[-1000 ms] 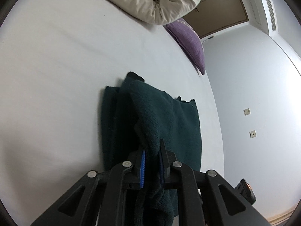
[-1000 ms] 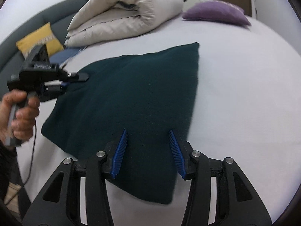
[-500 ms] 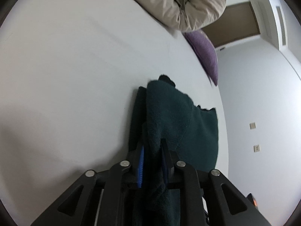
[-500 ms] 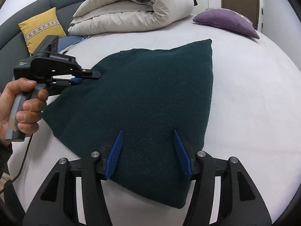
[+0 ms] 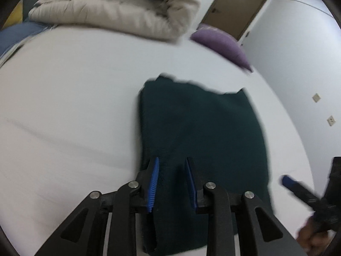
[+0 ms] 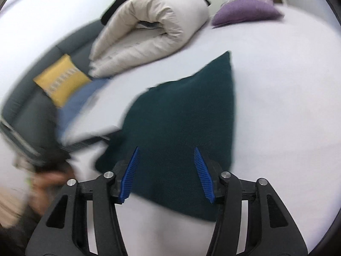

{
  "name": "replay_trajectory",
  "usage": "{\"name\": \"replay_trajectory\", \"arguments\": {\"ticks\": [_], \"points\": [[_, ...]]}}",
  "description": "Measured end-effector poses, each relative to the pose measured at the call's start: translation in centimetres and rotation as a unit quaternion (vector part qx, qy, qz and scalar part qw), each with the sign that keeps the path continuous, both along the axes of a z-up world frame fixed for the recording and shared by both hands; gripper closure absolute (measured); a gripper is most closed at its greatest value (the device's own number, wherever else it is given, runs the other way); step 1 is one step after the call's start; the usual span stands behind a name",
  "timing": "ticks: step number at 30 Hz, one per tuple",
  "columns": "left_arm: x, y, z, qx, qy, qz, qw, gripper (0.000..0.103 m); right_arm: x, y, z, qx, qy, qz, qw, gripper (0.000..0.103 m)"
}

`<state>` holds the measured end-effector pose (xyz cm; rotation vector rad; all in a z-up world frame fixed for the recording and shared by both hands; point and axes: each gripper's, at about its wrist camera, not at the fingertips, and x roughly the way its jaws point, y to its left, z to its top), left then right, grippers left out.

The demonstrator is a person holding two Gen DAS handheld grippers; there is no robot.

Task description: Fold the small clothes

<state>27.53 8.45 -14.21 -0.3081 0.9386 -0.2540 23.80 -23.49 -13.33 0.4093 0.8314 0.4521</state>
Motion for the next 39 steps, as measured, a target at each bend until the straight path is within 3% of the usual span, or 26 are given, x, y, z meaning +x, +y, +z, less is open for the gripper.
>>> {"name": "replay_trajectory", "arguments": {"ticks": [4,5,6,8,9,11,14,16,18,20,24,26,31,35,38,39], "points": [[-0.2,0.9,-0.9,-0.002,-0.002,0.001,1.0000,0.078,0.6,-0.5,-2.2,0.045,0.048,0.047,0.997,0.056],[-0.3,1.0,-1.2,0.002,0.000,0.001,1.0000,0.076,1.2,-0.6,-4.1,0.043,0.083,0.057,0.994,0.062],[-0.3,1.3,-1.4,0.007,0.004,0.002,1.0000,0.064,1.5,-0.8,-5.2,0.042,0.101,0.055,0.992,0.078],[-0.3,1.5,-2.5,0.000,0.020,0.004,0.9998,0.051,1.5,-2.3,-7.0,0.066,0.110,0.045,0.991,0.089],[-0.5,1.6,-2.8,-0.009,0.015,0.008,0.9998,0.051,1.7,-3.2,-7.6,0.088,0.113,0.043,0.989,0.099],[-0.8,1.5,-2.5,-0.007,0.010,0.012,0.9998,0.051,1.9,-4.5,-8.4,0.121,0.131,0.038,0.983,0.102],[-1.2,1.4,-1.6,0.004,0.007,0.011,0.9999,0.054,2.0,-4.8,-7.5,0.103,0.131,0.049,0.985,0.101],[-1.3,1.9,-0.8,0.000,0.002,0.020,0.9998,0.057,2.5,-5.1,-5.9,0.086,0.125,0.047,0.987,0.092],[-1.4,2.2,1.1,0.023,-0.022,0.042,0.9986,0.058,3.1,-6.4,-3.7,0.098,0.101,0.030,0.990,0.070],[-1.5,1.9,2.9,0.032,-0.047,0.047,0.9973,0.059,4.3,-7.4,-1.8,0.108,0.076,0.016,0.991,0.063],[1.0,-1.3,4.6,0.047,-0.065,0.002,0.9967,0.058,9.5,-6.6,0.1,0.119,0.075,0.029,0.990,0.063],[3.4,-3.2,3.9,0.074,-0.055,-0.014,0.9956,0.058,12.5,-5.6,-0.1,0.127,0.091,0.030,0.987,0.063],[7.3,-3.1,0.4,0.091,-0.013,-0.004,0.9958,0.057,19.2,-3.8,-1.4,0.145,0.120,0.007,0.982,0.063],[8.2,-2.8,-0.5,0.091,-0.009,-0.017,0.9957,0.049,23.4,-3.8,-5.0,0.154,0.168,-0.022,0.973,0.065],[9.0,-1.6,-2.1,0.059,0.015,-0.005,0.9982,0.027,24.6,-4.6,-6.7,0.170,0.172,-0.036,0.970,0.068],[9.2,-1.0,-2.7,0.036,0.020,-0.003,0.9991,0.026,24.8,-5.2,-7.0,0.169,0.164,-0.049,0.971,0.068]]}}
